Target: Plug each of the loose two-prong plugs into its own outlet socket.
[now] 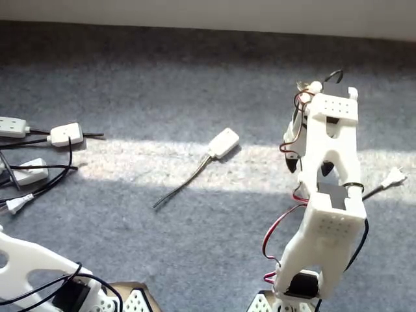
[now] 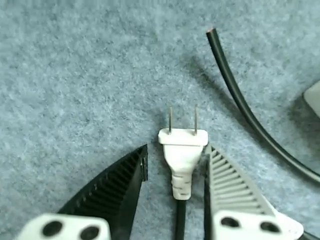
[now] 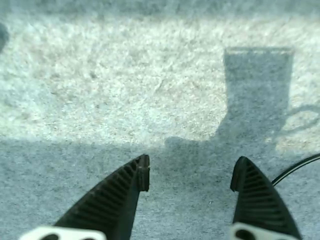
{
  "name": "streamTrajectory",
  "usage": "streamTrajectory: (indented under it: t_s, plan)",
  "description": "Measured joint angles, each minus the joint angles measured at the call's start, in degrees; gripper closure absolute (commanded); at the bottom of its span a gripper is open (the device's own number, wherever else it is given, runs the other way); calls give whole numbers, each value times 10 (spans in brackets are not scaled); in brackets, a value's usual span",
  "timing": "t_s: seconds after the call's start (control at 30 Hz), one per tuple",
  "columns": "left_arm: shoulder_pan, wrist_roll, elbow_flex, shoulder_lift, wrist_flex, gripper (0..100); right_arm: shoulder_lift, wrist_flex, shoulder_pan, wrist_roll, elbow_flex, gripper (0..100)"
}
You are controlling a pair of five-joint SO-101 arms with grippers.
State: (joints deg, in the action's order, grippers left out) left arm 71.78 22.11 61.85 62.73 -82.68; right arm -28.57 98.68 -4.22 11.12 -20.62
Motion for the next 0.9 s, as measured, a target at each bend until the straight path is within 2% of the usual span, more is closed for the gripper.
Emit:
streamTrajectory:
  t_s: [0.4,0.57,0.9]
  plan:
    - [-4,0,-8,-1,3,803,0,0,0,0,1,731]
    - [-9,0,-8,-1,3,898,0,0,0,0,1,731]
    - [-14,0,-8,20,1,996,0,0,-22,0,1,731]
